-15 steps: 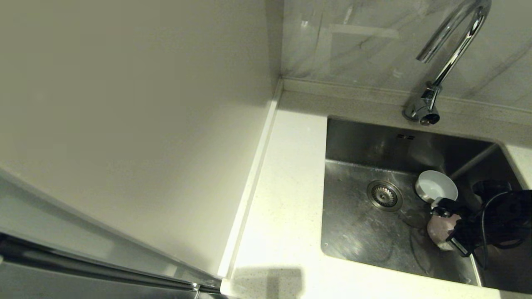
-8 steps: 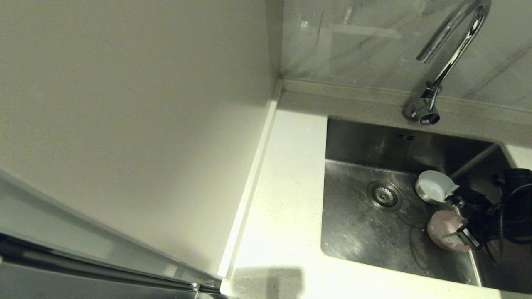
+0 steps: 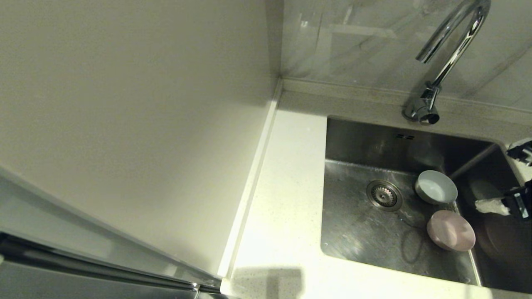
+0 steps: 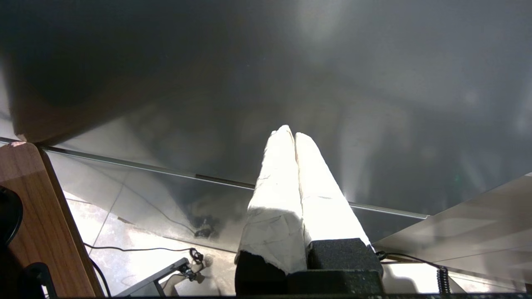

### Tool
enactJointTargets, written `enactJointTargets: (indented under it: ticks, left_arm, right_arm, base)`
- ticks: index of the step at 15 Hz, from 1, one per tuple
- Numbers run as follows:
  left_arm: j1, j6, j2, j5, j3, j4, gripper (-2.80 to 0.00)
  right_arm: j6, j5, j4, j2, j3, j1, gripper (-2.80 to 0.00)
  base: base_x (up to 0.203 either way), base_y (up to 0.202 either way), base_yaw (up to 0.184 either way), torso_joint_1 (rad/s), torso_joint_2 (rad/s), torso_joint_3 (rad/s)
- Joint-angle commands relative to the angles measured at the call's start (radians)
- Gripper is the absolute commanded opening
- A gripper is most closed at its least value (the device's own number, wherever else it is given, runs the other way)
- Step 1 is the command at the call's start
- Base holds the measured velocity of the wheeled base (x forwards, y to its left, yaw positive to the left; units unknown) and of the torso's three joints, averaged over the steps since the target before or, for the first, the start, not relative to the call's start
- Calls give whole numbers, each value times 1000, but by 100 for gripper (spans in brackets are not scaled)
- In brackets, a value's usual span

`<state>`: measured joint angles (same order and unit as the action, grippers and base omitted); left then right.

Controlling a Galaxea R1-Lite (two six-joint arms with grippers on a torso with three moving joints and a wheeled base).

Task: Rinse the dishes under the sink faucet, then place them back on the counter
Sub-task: Put a bowl into the sink

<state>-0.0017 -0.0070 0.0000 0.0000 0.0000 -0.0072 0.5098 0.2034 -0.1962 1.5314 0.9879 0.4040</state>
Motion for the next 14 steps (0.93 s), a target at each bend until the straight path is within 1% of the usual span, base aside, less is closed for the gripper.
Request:
enactJointTargets:
  ticks: [1,2,3,4,6,7,8,9,12,14]
  left_arm:
    - [0,-1,0,0,3,0,-280]
    - [0,-1,0,0,3,0,-280]
    - [0,-1,0,1,3,0,-280]
    - [0,-1,0,0,3,0,-280]
    - [0,-1,0,0,3,0,-280]
    - [0,-1,0,0,3,0,-280]
    - [0,-1,0,0,3,0,-280]
    - [0,-1,0,0,3,0,-280]
    - [0,-1,0,0,3,0,-280]
    - [0,-1,0,0,3,0,-280]
  right_arm:
    - [-12,-10,-42,-120,89,1,0]
    - [-15,-57,-45,-112,131,2,0]
    - [-17,-157,-47,-95,175,2,0]
    - [-17,-239,-52,-69,224,2,0]
    - [-2,-338,-96,-44,271,21,0]
    - [29,-368,-125,-46,275,48,0]
    - [42,-376,-157,-47,282,85,0]
    - [53,-382,-237,-49,295,115,0]
    - [63,-416,-480,-48,371,205,0]
    - [60,-423,-538,-40,381,241,0]
  base:
    - [0,0,0,0,0,0]
    - [0,0,0,0,0,0]
    - [0,0,0,0,0,0]
    - [0,0,0,0,0,0]
    - [0,0,0,0,0,0]
    - [0,0,0,0,0,0]
    - [0,0,0,0,0,0]
    - [0,0,0,0,0,0]
    - [0,0,0,0,0,0]
    - [0,0,0,0,0,0]
